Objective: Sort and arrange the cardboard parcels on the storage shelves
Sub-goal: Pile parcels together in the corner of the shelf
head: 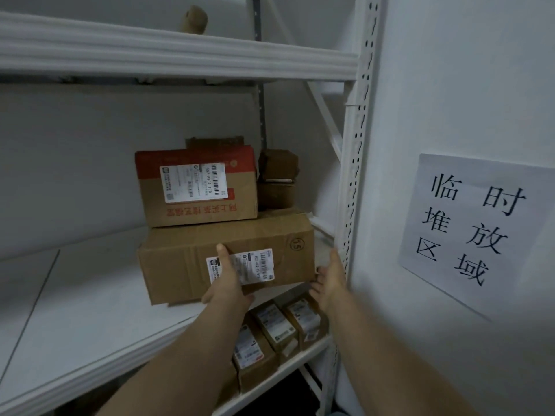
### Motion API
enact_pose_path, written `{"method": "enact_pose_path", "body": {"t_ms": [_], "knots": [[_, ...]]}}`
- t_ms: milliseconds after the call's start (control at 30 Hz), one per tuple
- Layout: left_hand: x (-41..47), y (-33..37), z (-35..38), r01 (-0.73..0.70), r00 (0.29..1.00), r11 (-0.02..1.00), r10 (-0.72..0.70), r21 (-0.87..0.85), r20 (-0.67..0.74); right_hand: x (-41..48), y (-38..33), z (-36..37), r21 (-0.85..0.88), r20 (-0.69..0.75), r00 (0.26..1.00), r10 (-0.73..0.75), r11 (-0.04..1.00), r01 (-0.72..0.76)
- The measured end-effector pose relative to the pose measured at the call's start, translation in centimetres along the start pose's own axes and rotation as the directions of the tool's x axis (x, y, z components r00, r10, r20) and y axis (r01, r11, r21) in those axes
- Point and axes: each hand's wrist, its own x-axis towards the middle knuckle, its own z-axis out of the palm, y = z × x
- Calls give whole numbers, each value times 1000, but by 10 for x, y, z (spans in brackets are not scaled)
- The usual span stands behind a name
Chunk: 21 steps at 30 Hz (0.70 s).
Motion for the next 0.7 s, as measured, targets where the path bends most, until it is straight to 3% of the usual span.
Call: {"method": "enact_pose_path", "body": {"t_ms": [67, 267, 467, 700], "knots": [[9, -4, 3, 17, 1000, 997, -18, -78, -13, 11, -1, -1, 43, 13, 999, 31, 999, -31], [8, -10, 6, -113, 993, 973, 105, -202, -49, 28, 2, 5, 201, 127, 983, 130, 967, -154], [24, -12, 5, -123, 992, 977, 120, -176, -28, 43, 10, 7, 292, 166, 971, 174, 932, -217], [45, -3, -8, -116, 992, 990, 112, -76, -53, 51, 14, 21, 318, 78, 987, 140, 935, -158]]}}
